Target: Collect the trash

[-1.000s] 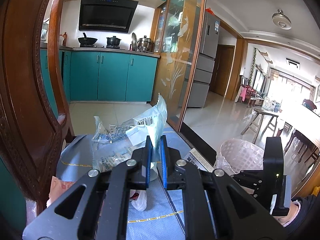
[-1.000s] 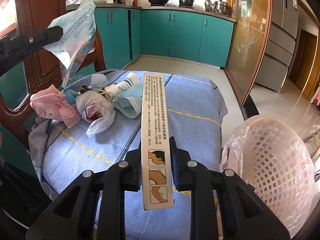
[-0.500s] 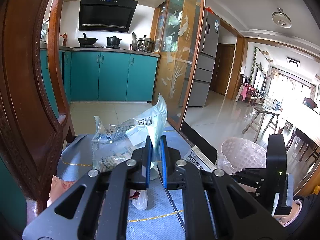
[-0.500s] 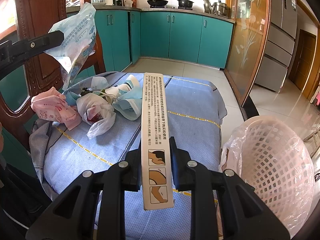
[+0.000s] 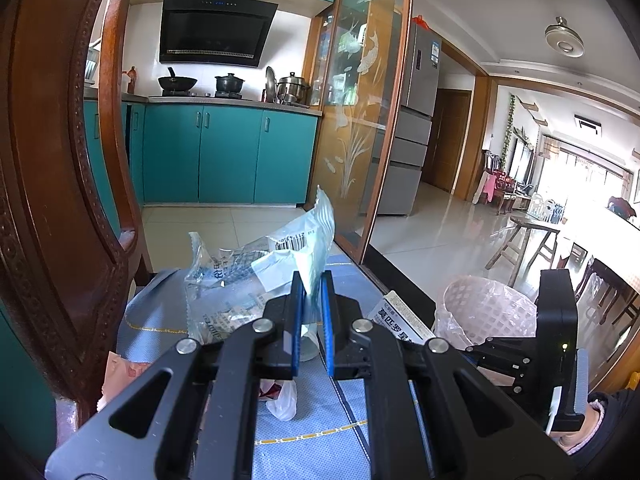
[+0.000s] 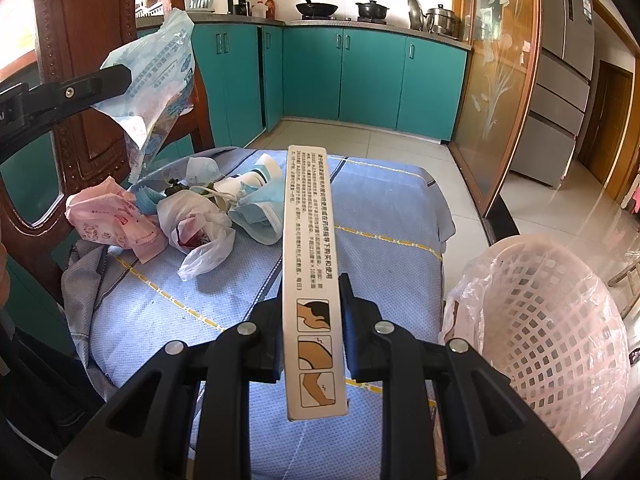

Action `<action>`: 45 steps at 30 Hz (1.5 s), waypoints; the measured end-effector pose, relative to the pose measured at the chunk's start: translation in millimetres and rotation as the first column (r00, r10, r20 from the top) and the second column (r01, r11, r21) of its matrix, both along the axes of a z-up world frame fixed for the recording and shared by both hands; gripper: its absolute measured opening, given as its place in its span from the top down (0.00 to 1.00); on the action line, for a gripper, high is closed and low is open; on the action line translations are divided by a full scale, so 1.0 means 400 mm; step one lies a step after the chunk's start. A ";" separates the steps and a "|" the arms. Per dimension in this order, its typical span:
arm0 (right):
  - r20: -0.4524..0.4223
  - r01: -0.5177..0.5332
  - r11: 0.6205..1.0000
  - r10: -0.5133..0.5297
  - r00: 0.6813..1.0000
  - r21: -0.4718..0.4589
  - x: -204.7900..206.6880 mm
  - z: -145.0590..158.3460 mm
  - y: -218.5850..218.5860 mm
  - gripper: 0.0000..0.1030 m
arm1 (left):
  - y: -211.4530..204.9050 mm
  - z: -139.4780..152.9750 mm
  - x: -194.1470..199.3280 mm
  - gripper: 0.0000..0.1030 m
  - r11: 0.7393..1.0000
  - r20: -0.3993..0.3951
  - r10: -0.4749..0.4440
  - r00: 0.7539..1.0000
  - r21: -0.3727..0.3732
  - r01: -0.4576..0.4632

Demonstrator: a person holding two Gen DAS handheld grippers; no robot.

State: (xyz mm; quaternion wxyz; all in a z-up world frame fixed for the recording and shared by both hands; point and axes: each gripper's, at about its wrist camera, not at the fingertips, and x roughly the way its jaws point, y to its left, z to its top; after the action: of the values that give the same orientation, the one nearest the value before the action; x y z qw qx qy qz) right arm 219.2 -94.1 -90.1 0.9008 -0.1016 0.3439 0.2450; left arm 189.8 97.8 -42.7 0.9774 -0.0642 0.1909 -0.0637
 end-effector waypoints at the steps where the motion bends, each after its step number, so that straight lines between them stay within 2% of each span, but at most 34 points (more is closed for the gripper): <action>1: 0.001 -0.001 1.000 0.001 1.000 0.001 -0.001 0.000 0.000 0.77 | -0.001 0.000 -0.001 0.90 1.000 0.000 0.001 1.000 -0.001 -0.001; 21: 0.015 -0.011 1.000 0.011 1.000 0.013 -0.010 0.005 0.006 0.78 | 0.003 -0.002 -0.004 0.90 1.000 0.001 0.003 1.000 -0.002 -0.003; 25: 0.046 0.017 0.999 -0.019 0.999 0.034 -0.017 0.026 -0.016 0.78 | -0.004 0.008 0.001 0.90 0.999 0.012 -0.014 1.000 -0.036 0.015; 29: 0.110 0.130 0.986 -0.142 0.984 0.106 -0.024 0.066 -0.109 0.78 | -0.052 0.022 0.013 0.90 0.996 0.034 -0.069 0.997 -0.054 0.071; 34: 0.191 0.321 0.935 -0.345 0.919 0.150 -0.046 0.097 -0.265 0.78 | -0.128 0.022 0.041 0.90 0.983 0.041 -0.163 0.986 -0.076 0.166; 37: 0.142 0.402 0.897 -0.429 0.892 0.181 -0.048 0.084 -0.369 0.78 | -0.169 0.017 0.057 0.90 0.974 0.037 -0.204 0.978 -0.097 0.207; 41: 0.066 0.450 0.871 -0.469 0.880 0.198 -0.045 0.055 -0.438 0.78 | -0.195 0.004 0.083 0.90 0.952 0.032 -0.256 0.966 -0.163 0.258; 45: 0.077 0.478 0.865 -0.492 0.867 0.152 -0.042 0.047 -0.454 0.78 | -0.233 -0.012 0.112 0.90 0.899 0.022 -0.372 0.928 -0.239 0.366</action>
State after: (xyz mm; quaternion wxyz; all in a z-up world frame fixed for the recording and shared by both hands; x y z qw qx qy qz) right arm 202.4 -275.6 -71.2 0.9560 0.0323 0.2905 0.0260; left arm 234.5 4.5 -47.6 0.9304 -0.1446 0.2022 -0.2694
